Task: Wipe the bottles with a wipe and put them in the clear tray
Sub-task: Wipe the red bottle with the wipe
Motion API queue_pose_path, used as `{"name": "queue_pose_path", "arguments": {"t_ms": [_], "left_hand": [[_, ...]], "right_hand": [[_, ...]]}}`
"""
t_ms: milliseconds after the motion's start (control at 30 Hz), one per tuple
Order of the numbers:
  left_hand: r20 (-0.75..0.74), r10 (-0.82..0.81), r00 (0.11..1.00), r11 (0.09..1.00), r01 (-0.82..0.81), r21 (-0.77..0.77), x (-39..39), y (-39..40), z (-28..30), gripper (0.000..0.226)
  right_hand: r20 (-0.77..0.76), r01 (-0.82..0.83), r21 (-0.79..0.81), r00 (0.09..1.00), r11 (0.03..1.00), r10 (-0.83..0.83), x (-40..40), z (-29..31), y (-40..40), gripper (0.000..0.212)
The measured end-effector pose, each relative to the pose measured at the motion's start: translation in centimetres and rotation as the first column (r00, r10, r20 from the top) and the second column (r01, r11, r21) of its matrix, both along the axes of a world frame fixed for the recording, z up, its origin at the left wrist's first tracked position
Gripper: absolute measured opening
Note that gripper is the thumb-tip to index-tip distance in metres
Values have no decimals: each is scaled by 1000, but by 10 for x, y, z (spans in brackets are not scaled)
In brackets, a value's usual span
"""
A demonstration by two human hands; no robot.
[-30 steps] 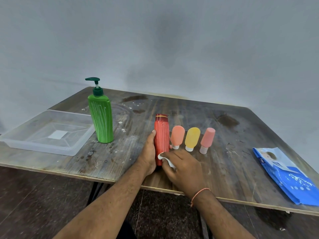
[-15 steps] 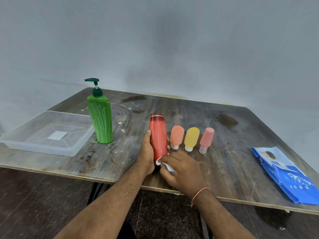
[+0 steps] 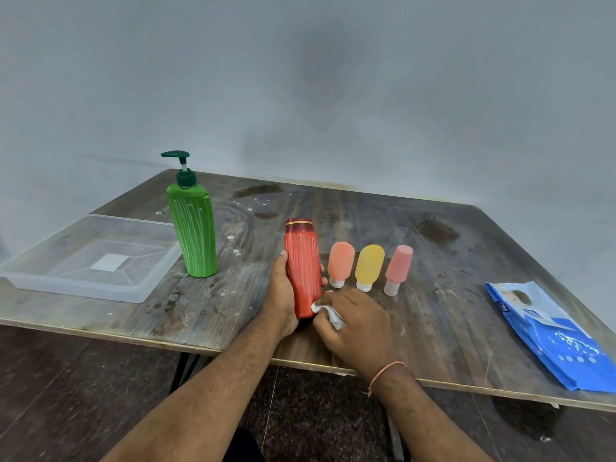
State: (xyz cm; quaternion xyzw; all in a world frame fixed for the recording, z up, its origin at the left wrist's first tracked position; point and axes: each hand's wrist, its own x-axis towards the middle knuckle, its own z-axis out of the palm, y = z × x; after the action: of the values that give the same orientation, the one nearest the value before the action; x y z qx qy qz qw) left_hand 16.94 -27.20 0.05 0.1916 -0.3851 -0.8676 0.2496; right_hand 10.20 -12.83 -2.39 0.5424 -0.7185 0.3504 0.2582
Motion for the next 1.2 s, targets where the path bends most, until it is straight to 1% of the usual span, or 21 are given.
{"name": "queue_pose_path", "arguments": {"t_ms": [100,200,300,367,467,533,567,633,700,800,867,967,1033,1100,1200], "left_hand": [[-29,-6,1000,999,7,39,0,0,-1,75],[-45,1,999,998,2,57,1,3,3,75],[-43,19,999,998,-16,56,1,2,3,75],[-51,21,998,998,-18,61,0,3,3,74],[-48,29,998,998,-26,64,0,1,1,74],[-50,25,998,997,-22,72,0,1,1,74],[-55,25,998,997,-20,76,0,1,1,74],[-57,24,998,997,-20,70,1,2,3,73],[-49,27,998,998,-24,60,1,3,3,72],[-36,22,999,998,-20,51,2,1,1,74],[-36,14,999,999,-12,49,2,1,0,75],[-47,18,999,999,-17,34,2,2,2,73],[-47,17,999,1000,-16,14,2,4,3,72],[-38,8,999,1000,-8,6,3,3,2,71],[-19,8,1000,1000,-8,-1,2,3,1,74]], "right_hand": [[16,-36,-10,999,999,36,1,3,1,18],[34,-79,-4,996,997,79,1,4,4,16],[48,-3,-4,999,1000,4,0,1,2,12],[68,39,7,997,999,-39,-1,0,0,14],[68,-27,6,997,1000,26,-1,1,2,18],[62,-71,-1,996,998,70,0,2,4,16],[61,-64,-1,996,998,64,0,1,4,14],[66,4,4,998,1000,-4,-1,-1,2,11],[75,52,18,996,998,-53,-3,-1,1,15],[88,-15,16,996,1000,13,-2,1,2,22],[106,-51,-5,993,999,52,-1,2,4,19],[111,13,-9,994,1000,-12,-4,-1,1,14],[95,47,9,994,999,-48,-5,-2,0,18],[94,15,5,995,1000,-15,-5,0,1,23],[95,-51,-32,994,998,54,-3,3,4,20]]}}
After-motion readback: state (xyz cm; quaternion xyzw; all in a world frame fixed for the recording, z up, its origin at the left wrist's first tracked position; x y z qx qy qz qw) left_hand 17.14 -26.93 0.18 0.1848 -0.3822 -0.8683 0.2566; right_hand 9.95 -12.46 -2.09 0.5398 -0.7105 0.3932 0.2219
